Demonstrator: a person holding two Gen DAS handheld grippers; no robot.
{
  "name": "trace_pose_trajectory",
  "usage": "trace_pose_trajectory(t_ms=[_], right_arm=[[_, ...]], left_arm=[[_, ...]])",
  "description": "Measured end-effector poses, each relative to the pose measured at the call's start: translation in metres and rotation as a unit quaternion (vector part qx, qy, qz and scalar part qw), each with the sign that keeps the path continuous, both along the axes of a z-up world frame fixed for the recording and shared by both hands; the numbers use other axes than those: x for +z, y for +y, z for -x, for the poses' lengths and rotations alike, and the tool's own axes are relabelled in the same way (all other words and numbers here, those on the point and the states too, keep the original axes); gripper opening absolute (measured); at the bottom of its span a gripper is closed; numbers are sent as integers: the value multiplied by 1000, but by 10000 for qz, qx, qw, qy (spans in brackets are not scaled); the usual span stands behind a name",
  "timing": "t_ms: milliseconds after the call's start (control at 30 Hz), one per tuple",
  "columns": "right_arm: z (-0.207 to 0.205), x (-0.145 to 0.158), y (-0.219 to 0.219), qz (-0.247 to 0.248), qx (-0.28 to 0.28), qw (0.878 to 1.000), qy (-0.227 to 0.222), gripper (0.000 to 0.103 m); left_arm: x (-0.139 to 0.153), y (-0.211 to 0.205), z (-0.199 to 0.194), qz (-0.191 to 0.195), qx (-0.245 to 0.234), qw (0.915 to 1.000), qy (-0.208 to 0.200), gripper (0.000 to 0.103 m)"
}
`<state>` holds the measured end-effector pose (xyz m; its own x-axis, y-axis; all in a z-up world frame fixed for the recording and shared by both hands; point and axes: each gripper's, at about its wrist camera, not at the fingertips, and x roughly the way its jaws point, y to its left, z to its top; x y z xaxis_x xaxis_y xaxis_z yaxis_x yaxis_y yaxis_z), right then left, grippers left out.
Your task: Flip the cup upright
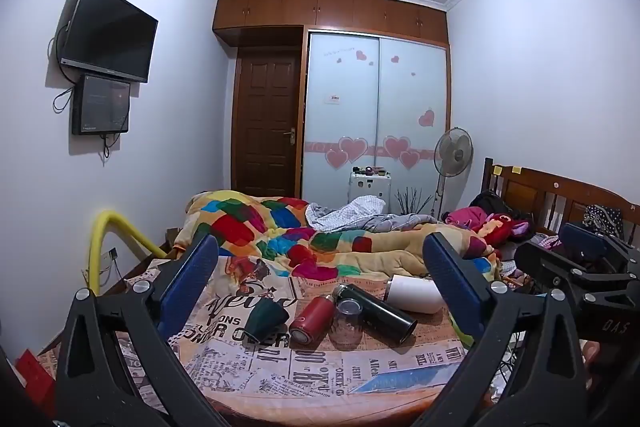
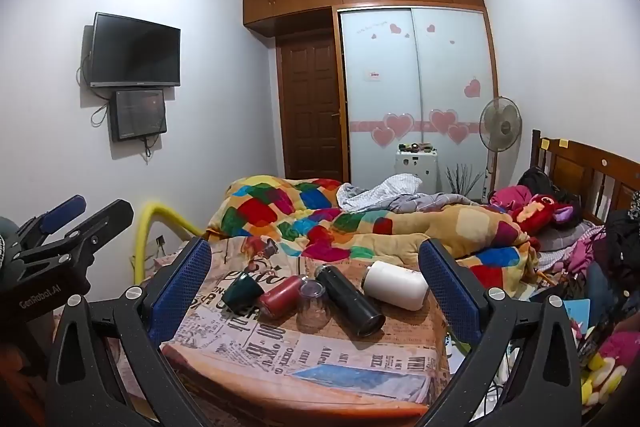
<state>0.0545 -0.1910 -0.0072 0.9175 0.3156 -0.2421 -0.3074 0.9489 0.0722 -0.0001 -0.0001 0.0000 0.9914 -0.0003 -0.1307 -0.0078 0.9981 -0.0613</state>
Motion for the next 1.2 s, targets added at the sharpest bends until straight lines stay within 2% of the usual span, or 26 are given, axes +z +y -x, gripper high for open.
trace_pose_trajectory(t_ms=[1200], right_arm=[[2, -1, -3, 16, -17, 10000, -14, 103]], left_arm=[[-5, -9, -2, -169, -112, 9998, 32, 103]])
